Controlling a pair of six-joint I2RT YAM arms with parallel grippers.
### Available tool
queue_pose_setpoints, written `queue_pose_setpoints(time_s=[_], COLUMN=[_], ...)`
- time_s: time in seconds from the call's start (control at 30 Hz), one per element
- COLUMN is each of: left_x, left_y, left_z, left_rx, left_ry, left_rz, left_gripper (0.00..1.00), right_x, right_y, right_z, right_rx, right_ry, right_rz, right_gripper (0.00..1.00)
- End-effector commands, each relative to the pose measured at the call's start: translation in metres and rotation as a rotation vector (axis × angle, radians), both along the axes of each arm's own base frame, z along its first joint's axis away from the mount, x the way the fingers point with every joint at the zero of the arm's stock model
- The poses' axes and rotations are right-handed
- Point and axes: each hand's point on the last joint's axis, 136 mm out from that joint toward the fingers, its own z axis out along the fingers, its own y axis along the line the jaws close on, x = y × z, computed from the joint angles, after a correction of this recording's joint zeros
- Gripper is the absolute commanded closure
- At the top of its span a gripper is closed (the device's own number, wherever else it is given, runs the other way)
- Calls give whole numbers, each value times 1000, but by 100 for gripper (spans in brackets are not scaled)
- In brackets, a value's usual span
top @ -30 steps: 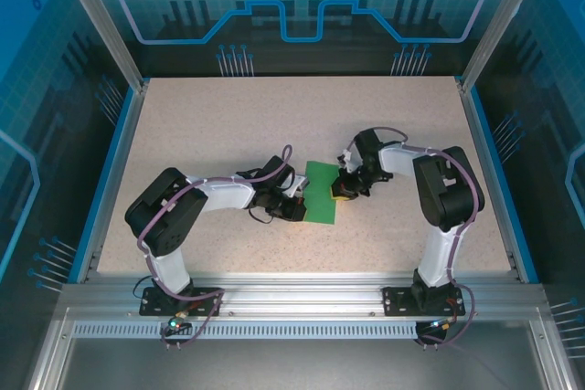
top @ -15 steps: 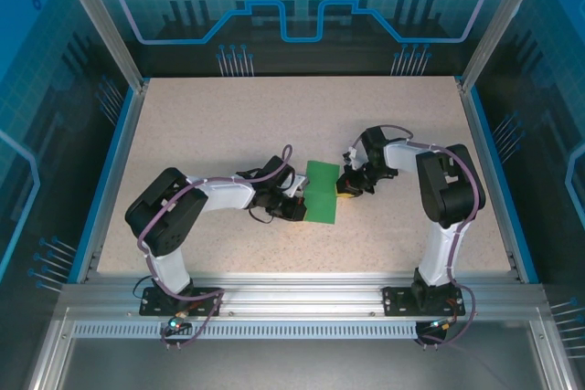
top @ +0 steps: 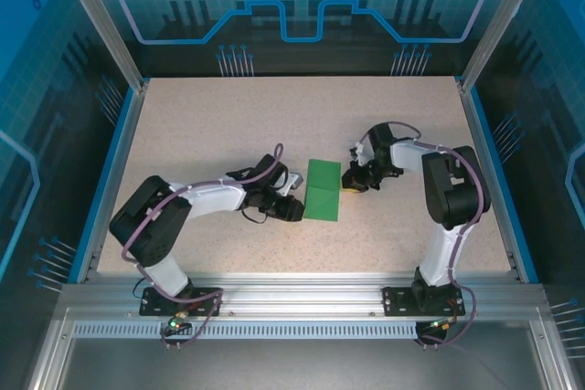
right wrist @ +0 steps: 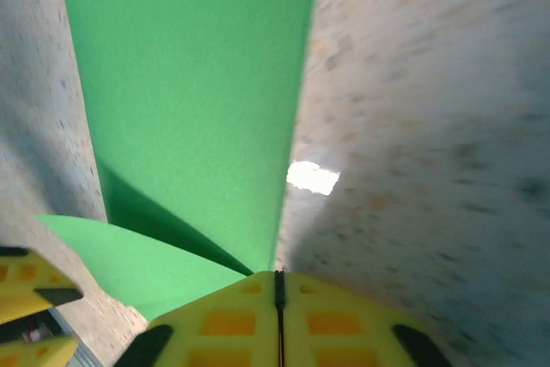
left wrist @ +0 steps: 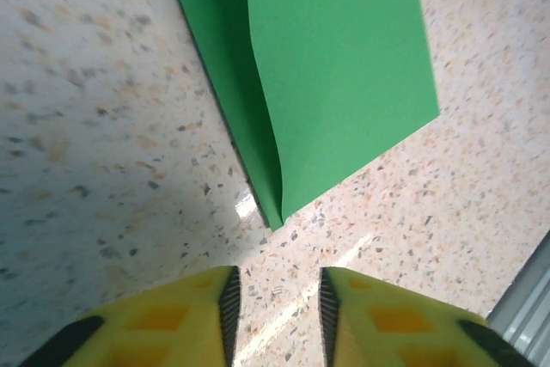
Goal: Fold a paper plane with a square sheet of paper (fold left side to right side)
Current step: Fold the triangle a second time at the center of the table, then turn over the paper at the center of the table.
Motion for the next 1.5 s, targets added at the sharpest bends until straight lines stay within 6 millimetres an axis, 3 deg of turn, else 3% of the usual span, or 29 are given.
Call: queue_pose_setpoints(time_s=[0.0, 0.1, 0.2, 0.33, 0.63, 0.83, 0.97, 1.13, 1.47], left_x=[10, 25, 36, 51, 74, 80, 81, 82, 80], left_y=[16, 18, 9, -8, -33, -44, -42, -37, -22], left_z=[21, 28, 32, 30, 20, 11, 5, 7, 24], left_rx=[-29, -76, -126, -166, -215, -231, -207, -186, -159], left_ry=[-35, -46, -51, -44, -10, 16, 12, -20, -110], left_rz=[50, 82, 67, 33, -16, -34, -35, -22, 16], left_gripper=[54, 48, 46, 46, 59, 70, 75, 95, 96], right_x=[16, 18, 11, 0, -27, -35, -36, -36, -32], right_y=[-19, -28, -32, -25, -22, -22, -20, -14, 24], right_z=[36, 57, 69, 80, 74, 74, 76, 75, 65], right_rx=[-31, -28, 4, 91, 150, 150, 154, 162, 192], right_ry=[-176, -279, -351, -399, -376, -373, -373, -360, -295], right_rz=[-62, -123, -178, -200, -210, -208, -198, -176, -90], right_gripper=[71, 53, 38, 31, 30, 30, 29, 29, 30])
